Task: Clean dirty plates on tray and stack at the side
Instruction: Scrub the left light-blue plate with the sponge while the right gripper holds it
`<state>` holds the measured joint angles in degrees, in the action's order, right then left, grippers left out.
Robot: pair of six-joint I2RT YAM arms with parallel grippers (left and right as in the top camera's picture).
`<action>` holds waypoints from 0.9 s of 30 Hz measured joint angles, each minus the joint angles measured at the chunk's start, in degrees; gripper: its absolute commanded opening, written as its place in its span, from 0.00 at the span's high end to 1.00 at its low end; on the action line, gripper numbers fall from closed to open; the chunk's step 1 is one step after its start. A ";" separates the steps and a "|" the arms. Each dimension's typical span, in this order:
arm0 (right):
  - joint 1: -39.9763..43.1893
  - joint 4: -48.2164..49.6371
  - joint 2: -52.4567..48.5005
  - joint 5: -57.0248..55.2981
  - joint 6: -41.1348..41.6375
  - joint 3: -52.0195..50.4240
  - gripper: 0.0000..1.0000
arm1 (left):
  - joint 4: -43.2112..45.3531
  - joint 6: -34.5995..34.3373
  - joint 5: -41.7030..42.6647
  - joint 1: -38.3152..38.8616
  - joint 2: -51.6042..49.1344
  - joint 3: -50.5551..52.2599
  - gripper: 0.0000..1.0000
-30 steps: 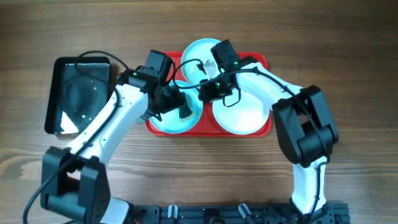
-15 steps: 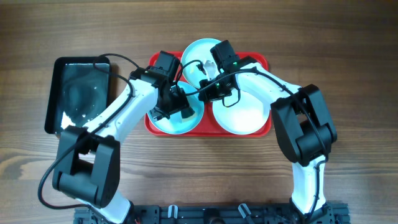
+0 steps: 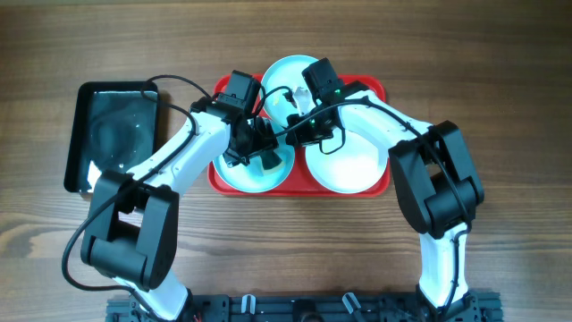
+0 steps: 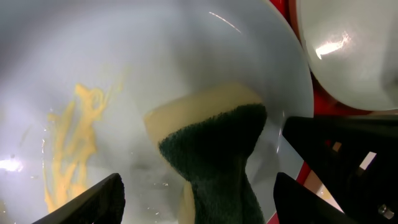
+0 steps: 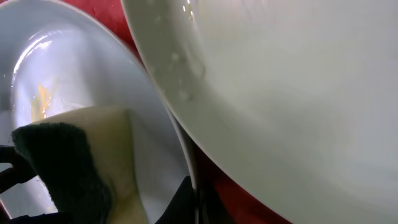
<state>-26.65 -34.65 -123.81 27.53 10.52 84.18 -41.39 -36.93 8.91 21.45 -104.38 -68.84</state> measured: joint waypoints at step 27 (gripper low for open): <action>-0.74 -2.21 1.57 -7.21 4.46 0.00 0.95 | 7.34 0.24 2.60 3.74 -4.39 0.04 0.55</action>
<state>-27.40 -36.86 -122.23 20.32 14.98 84.18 -34.04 -36.69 11.51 25.19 -108.77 -68.79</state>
